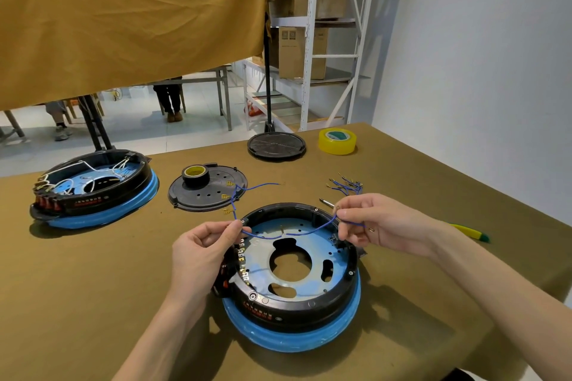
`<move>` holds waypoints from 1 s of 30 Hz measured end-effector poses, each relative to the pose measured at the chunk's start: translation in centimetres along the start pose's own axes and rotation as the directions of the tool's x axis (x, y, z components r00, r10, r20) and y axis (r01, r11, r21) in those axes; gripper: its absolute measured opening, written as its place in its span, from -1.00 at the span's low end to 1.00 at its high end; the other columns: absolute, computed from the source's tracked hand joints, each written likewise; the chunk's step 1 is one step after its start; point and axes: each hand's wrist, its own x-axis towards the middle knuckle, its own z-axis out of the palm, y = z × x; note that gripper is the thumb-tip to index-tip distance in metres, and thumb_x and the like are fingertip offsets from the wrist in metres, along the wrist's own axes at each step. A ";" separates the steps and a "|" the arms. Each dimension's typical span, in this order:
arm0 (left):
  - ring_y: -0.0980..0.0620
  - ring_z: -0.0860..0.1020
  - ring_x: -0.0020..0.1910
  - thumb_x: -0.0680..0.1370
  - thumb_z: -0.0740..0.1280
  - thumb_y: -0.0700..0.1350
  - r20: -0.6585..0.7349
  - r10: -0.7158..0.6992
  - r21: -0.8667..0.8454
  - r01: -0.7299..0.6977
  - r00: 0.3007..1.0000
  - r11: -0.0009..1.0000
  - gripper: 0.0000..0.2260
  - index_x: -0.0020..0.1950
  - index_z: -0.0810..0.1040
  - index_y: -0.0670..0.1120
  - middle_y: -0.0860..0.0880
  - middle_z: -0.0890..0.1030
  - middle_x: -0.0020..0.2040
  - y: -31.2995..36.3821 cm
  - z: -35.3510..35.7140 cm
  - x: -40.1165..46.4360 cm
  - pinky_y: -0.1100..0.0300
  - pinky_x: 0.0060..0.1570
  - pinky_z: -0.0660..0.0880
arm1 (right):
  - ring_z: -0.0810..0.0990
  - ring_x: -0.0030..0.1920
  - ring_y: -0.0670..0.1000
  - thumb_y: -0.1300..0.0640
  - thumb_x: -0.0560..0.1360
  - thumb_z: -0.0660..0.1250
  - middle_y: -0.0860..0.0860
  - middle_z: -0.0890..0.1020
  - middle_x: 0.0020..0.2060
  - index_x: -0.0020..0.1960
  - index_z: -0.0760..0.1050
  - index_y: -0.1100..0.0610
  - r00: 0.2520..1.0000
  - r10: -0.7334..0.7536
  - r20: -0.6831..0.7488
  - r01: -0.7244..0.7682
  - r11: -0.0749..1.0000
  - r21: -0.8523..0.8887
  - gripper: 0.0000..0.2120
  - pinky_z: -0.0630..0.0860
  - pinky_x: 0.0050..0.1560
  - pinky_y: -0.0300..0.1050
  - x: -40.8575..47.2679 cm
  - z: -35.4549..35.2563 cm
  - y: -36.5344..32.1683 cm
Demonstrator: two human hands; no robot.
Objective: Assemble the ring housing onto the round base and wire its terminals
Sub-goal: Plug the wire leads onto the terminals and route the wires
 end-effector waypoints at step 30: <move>0.07 0.66 -0.14 0.55 0.47 0.00 0.176 0.222 0.333 -0.271 0.959 0.903 -0.92 -0.11 0.75 0.07 0.05 0.72 -0.18 -0.1 -0.7 -0.1 0.33 -0.08 0.56 | 0.59 -0.40 0.07 0.21 0.64 0.33 0.03 0.68 -0.04 0.19 0.41 0.07 0.895 -0.441 0.065 0.415 0.770 -0.485 -0.83 0.59 -0.32 -0.03 5.0 11.4 1.8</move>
